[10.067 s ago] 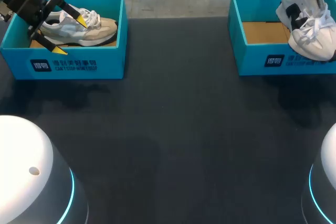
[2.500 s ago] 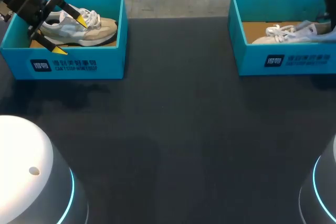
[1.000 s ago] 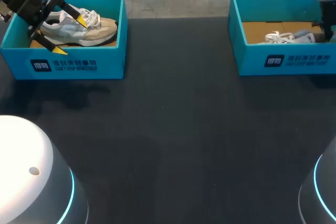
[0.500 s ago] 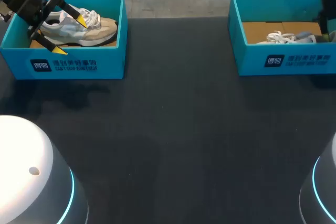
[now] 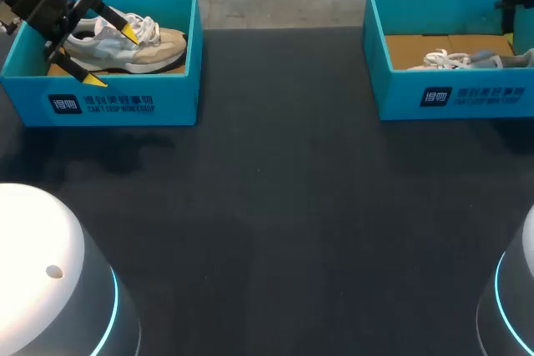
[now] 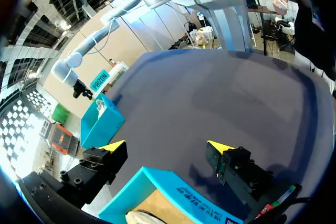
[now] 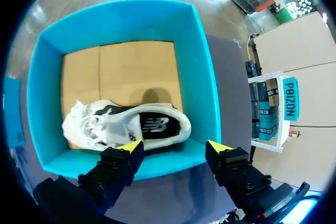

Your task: Take the shoe out of the shoebox, open the shoe tongue, remove and reinsert the insole, then place the shoe into the shoebox

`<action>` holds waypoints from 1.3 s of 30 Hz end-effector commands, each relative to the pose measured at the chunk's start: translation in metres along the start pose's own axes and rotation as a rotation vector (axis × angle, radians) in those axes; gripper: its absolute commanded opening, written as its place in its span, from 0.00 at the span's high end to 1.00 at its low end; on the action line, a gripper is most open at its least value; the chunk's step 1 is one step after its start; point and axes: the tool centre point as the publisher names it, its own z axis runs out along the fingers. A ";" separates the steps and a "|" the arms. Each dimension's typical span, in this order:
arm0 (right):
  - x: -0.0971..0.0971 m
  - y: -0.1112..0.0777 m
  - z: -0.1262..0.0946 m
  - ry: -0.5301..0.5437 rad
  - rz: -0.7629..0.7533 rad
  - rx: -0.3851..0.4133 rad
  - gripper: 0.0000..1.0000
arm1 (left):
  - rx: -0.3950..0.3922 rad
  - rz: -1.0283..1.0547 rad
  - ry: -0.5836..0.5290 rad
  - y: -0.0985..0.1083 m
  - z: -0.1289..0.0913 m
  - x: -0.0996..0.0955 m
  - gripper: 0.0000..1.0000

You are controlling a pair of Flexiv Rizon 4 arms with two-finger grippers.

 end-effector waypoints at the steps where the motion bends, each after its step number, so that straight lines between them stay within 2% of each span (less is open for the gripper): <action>1: -0.001 -0.010 -0.019 0.046 -0.028 -0.063 0.22 | -0.001 0.000 0.003 0.000 0.000 0.000 0.00; 2: 0.000 -0.009 -0.023 0.051 -0.037 -0.075 0.26 | -0.001 0.000 0.003 0.000 0.000 0.000 0.00; 3: 0.002 -0.009 -0.028 0.080 -0.046 -0.085 0.25 | -0.001 0.000 0.003 0.000 0.000 0.000 0.00; 15: 0.016 -0.012 -0.073 0.166 -0.143 -0.168 0.08 | -0.001 0.000 0.003 0.000 0.000 0.000 0.00; 19: 0.017 -0.015 -0.080 0.166 -0.160 -0.179 0.05 | -0.001 0.000 0.003 0.000 0.000 0.000 0.00; 21: 0.016 -0.018 -0.083 0.167 -0.162 -0.183 0.00 | -0.001 0.000 0.003 0.000 0.000 0.000 0.00; 32: 0.010 -0.037 -0.089 0.155 -0.167 -0.173 0.00 | -0.001 0.000 0.003 0.000 0.000 0.000 0.00; 39: 0.010 -0.055 -0.096 0.177 -0.255 -0.177 0.00 | -0.001 0.000 0.003 0.000 0.000 0.000 0.00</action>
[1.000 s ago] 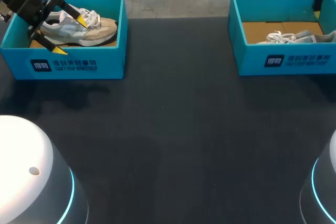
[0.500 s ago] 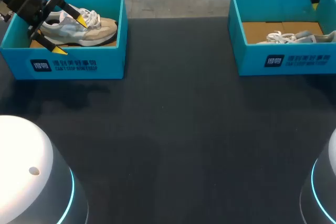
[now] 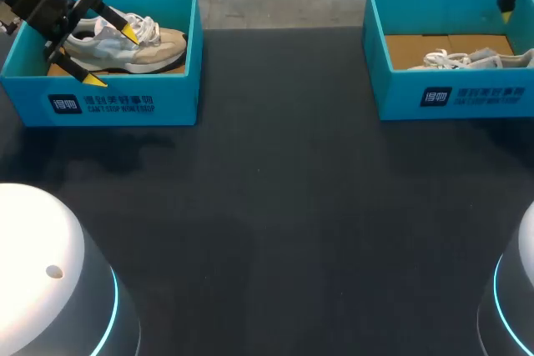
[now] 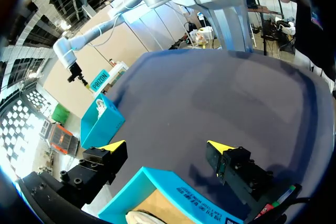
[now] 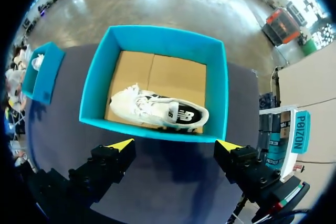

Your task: Take the shoe out of the shoebox, open the shoe tongue, remove and reinsert the insole, then place the shoe into the shoebox

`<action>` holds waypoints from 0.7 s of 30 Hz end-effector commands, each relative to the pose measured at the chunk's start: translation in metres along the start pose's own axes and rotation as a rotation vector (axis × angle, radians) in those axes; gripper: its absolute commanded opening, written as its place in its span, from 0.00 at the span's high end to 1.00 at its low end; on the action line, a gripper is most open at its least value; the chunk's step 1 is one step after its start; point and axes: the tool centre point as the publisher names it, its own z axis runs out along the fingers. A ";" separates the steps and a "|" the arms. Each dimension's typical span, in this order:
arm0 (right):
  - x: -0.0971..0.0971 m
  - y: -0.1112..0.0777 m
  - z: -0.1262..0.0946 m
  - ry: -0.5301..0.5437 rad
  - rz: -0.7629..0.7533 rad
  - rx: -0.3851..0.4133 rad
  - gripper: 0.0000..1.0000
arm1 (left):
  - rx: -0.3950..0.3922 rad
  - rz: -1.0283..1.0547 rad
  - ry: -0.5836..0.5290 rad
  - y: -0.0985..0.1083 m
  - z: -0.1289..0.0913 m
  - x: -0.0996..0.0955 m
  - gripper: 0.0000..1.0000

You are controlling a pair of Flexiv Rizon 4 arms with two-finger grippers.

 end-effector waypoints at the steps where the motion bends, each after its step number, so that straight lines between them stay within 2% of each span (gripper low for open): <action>1: -0.004 -0.013 -0.006 0.007 -0.027 -0.010 0.00 | -0.001 0.000 0.003 0.000 -0.001 0.000 0.00; 21: -0.004 -0.014 -0.006 0.011 -0.022 -0.001 0.00 | -0.001 0.000 0.003 0.000 -0.001 0.000 0.00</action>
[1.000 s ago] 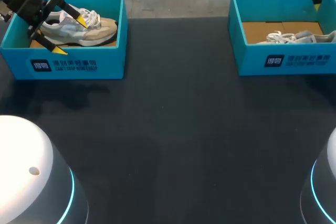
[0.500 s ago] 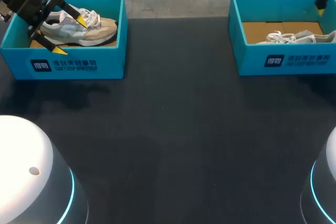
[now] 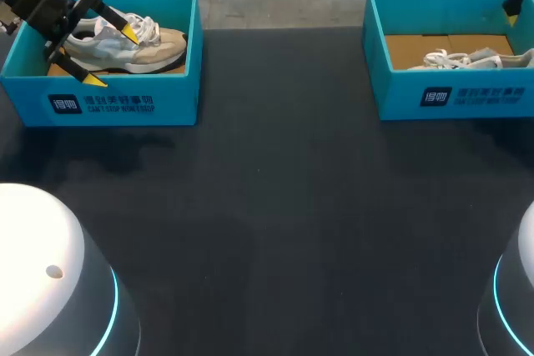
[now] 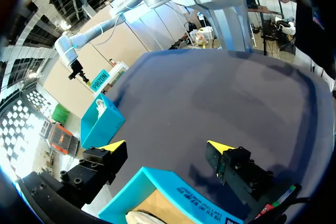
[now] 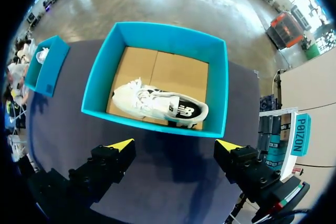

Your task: Take the shoe out of the shoebox, open the shoe tongue, remove and reinsert the insole, then place the shoe into the shoebox

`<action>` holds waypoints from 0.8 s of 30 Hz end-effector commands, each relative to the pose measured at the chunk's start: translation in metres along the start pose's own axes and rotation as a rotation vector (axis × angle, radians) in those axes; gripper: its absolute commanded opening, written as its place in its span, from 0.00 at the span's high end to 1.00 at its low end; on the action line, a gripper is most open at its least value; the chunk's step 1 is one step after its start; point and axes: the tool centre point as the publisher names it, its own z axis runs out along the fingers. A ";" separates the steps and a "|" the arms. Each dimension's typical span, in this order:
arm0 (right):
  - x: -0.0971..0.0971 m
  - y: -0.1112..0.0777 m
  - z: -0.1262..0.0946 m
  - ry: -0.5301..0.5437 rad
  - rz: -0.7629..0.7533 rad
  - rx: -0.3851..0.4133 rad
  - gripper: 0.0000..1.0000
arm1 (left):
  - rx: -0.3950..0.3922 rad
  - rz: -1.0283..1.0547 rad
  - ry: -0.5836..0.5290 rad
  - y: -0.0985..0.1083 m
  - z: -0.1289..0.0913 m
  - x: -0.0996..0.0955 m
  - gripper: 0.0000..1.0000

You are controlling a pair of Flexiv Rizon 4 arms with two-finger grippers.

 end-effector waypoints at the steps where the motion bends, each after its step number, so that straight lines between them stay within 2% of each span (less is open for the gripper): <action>1: 0.000 0.000 0.000 0.002 0.000 -0.001 0.00 | -0.001 0.000 0.003 0.000 0.000 0.000 0.00; 9: 0.000 0.000 0.000 0.002 0.000 -0.001 0.00 | -0.001 0.000 0.003 0.000 0.000 0.000 0.00; 12: 0.005 -0.007 0.000 0.019 -0.102 -0.017 0.00 | -0.001 0.000 0.003 0.000 0.000 0.000 0.00; 19: 0.017 -0.018 -0.003 0.051 -0.322 -0.033 0.00 | -0.060 -0.050 0.063 0.014 -0.011 0.005 0.00; 24: 0.023 -0.020 -0.009 0.023 -0.428 -0.026 0.00 | -0.087 -0.084 0.050 0.028 -0.023 0.006 0.00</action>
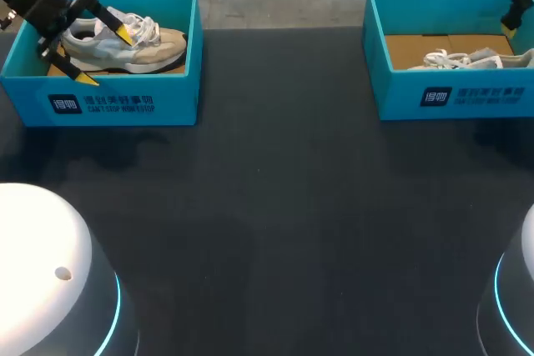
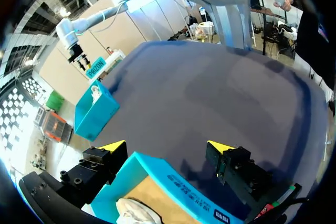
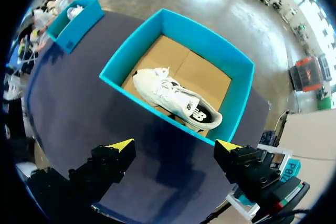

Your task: Take the shoe out of the shoebox, open the shoe tongue, remove and reinsert the insole, then place the shoe into the shoebox

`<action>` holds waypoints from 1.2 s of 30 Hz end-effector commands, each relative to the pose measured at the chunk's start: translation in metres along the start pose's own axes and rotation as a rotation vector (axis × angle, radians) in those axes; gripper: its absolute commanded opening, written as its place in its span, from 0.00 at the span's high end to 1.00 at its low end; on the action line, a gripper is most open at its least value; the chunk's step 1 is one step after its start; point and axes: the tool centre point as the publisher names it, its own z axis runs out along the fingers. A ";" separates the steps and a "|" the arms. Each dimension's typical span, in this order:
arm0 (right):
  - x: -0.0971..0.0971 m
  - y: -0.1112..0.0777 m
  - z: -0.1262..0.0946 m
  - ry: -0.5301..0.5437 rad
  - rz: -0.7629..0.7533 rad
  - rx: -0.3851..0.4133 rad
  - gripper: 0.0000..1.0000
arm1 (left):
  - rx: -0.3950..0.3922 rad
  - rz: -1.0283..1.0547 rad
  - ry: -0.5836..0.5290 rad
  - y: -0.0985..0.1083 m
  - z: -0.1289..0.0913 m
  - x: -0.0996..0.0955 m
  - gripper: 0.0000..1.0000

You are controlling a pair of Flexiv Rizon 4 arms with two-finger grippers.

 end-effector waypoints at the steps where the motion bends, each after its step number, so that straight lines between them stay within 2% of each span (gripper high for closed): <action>1: 0.009 -0.003 -0.006 -0.019 -0.070 -0.003 0.00 | -0.010 -0.016 -0.002 0.012 -0.011 -0.002 0.00; 6: 0.022 0.001 -0.008 -0.017 -0.155 -0.024 0.00 | -0.060 -0.055 -0.012 0.036 -0.024 0.000 0.00; 11: 0.040 0.005 -0.006 -0.018 -0.269 -0.064 0.00 | -0.139 -0.085 0.007 0.068 -0.042 0.004 0.00; 18: 0.059 0.002 0.004 0.007 -0.341 -0.036 0.00 | -0.216 -0.138 0.008 0.103 -0.068 0.004 0.00; 23: 0.074 -0.002 0.009 0.020 -0.434 -0.021 0.00 | -0.253 -0.171 0.024 0.123 -0.080 0.003 0.00; 32: 0.074 -0.002 0.009 0.020 -0.434 -0.021 0.00 | -0.310 -0.168 0.064 0.155 -0.092 -0.004 0.00; 34: 0.074 -0.002 0.009 0.020 -0.434 -0.021 0.00 | -0.343 -0.155 0.102 0.162 -0.096 -0.006 0.00; 36: 0.074 -0.002 0.009 0.020 -0.434 -0.021 0.00 | -0.330 -0.108 0.110 0.169 -0.101 -0.009 0.00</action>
